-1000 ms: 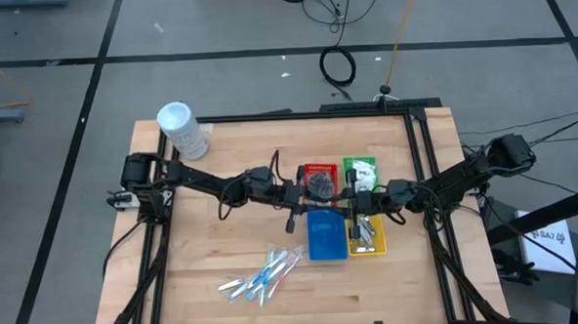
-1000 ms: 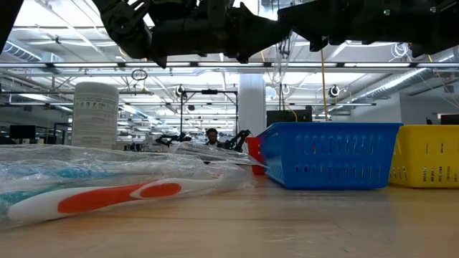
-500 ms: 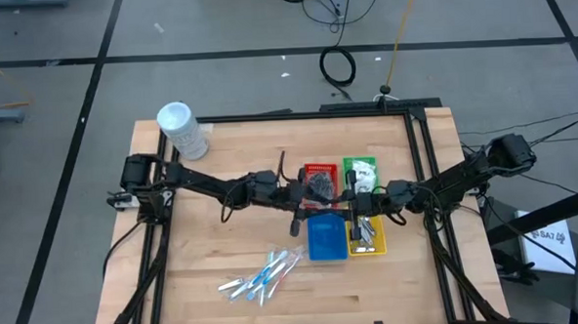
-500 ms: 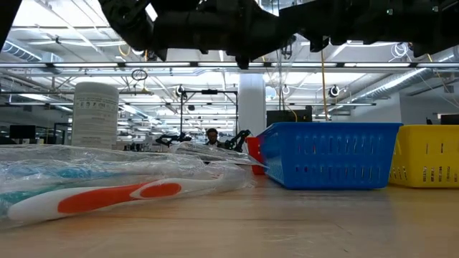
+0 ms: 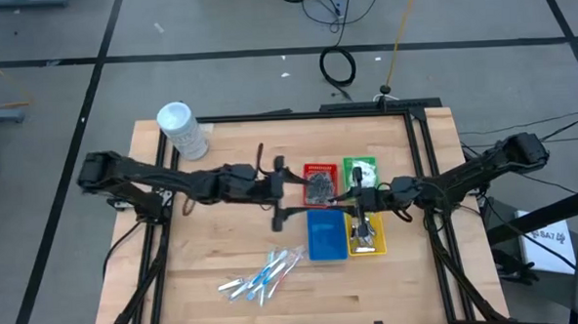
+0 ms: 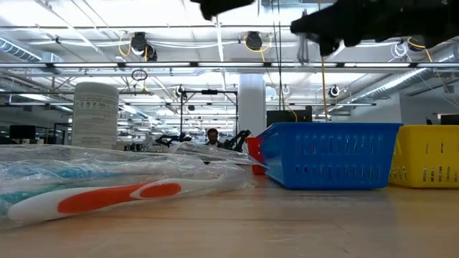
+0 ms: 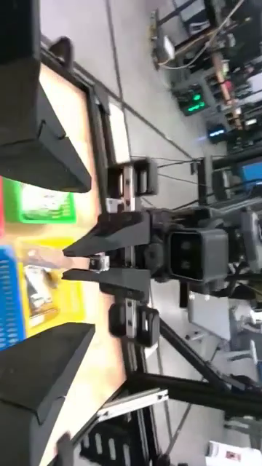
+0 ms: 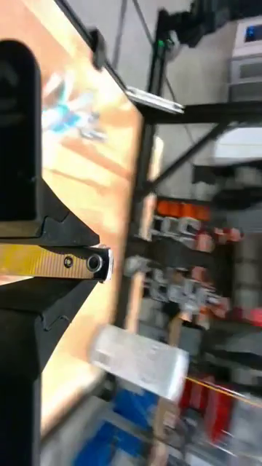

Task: Pick & Place Travel size toiletries
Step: Put the silver nail cutter into the yellow bin

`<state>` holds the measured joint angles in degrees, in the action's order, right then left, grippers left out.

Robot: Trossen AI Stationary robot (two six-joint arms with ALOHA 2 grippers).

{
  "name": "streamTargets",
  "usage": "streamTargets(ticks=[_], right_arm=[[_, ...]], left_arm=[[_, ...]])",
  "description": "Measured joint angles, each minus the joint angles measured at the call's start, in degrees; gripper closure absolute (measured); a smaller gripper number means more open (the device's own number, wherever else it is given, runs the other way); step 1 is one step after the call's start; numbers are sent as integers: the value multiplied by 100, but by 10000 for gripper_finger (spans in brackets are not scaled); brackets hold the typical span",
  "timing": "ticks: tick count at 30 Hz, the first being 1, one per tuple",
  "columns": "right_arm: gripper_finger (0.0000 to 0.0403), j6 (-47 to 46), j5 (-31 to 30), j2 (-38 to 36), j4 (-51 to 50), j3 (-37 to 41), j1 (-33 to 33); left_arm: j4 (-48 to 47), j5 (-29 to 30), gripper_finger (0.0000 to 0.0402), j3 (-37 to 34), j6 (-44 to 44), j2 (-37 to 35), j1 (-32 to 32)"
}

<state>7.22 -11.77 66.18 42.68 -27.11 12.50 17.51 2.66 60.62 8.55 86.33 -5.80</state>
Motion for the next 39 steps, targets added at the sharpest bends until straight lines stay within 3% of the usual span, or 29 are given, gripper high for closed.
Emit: streamTargets(ticks=[3,8,12,20,27,32,39], right_arm=[[366,-406,185,-425,-614,84,110],[366,-1173,289,-1272,-1675,358,559],[366,-1909,282,-1827,-1808,731,977],[366,-2992,-122,-2148,-1635,1513,1677],[366,-3203,-333,-2154,-1630,1787,1762],[360,-3186,-328,-2156,-1613,1792,1761],[299,-3164,-336,-2156,-1594,1792,1748]], left_arm=[[-1021,84,92,5,-27,-542,0],[-2582,1086,89,-7,-709,-969,-1],[-2988,1549,89,-45,-946,-1031,-101],[-2190,2917,89,-1227,-1306,-1025,-190],[-1030,4281,89,-2650,-1937,-1023,-302],[-534,4388,89,-3049,-2318,-1023,-414],[-468,4234,89,-3047,-2265,-1025,-396]])
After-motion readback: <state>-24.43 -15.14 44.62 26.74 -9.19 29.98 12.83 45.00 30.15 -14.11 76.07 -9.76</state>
